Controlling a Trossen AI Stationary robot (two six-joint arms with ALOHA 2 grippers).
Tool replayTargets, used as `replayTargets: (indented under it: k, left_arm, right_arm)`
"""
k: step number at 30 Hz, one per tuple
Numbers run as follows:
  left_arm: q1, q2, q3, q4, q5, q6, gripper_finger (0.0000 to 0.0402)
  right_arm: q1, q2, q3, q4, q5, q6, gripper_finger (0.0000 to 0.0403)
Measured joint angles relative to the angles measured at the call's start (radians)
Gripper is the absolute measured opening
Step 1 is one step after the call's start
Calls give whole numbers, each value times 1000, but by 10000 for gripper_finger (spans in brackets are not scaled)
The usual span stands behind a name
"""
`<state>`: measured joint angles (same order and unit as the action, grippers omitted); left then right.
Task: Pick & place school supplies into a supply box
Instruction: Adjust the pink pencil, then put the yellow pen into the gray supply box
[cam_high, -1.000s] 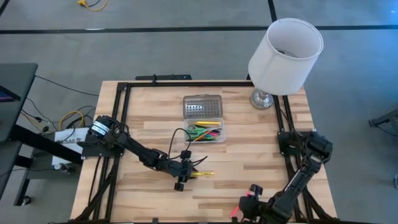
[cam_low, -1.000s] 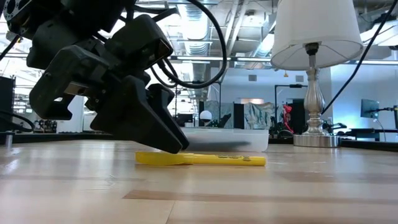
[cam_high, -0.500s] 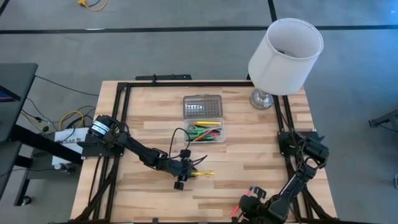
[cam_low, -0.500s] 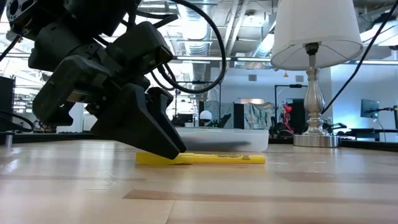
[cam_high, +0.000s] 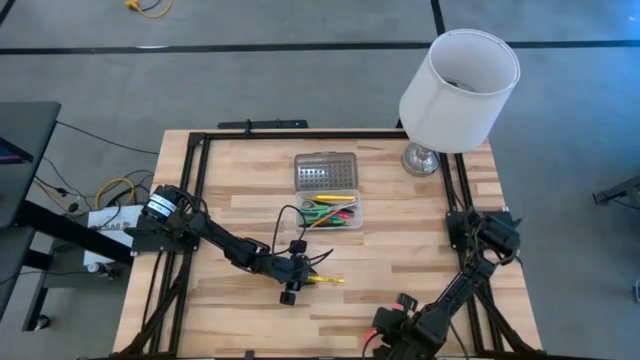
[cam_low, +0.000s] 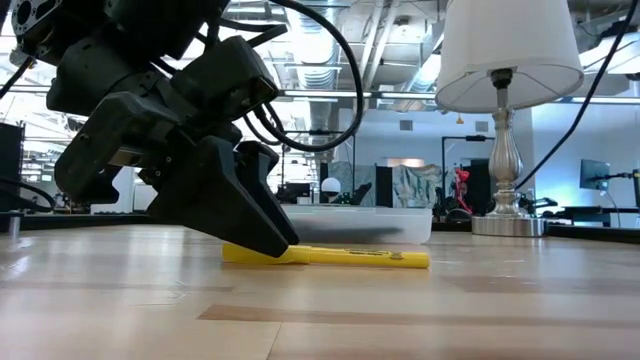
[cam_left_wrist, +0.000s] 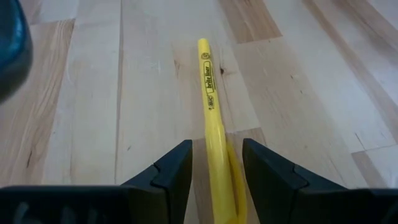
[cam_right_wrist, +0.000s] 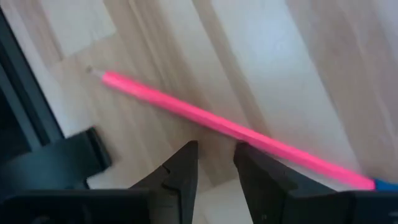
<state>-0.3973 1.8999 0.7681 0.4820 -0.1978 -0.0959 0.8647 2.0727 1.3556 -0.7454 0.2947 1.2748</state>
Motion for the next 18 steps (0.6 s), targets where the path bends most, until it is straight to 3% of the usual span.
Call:
replayTargets:
  k: [3,6,8,15,18]
  left_arm:
    - [0,0,0,0,0,0,138]
    - [0,0,0,0,0,1,138]
    - [0,0,0,-1,0,1,138]
    - [0,-1,0,-42,-4,2,138]
    - [-1,-1,1,-47,-10,2,138]
  right_arm:
    - [-25,1,-1,3,42,-37,108]
    - [-56,8,-6,-3,192,-79,108]
    - [-83,10,-7,-10,228,-96,108]
    - [-111,6,5,-28,158,-172,108]
    - [-93,5,49,-86,191,-182,108]
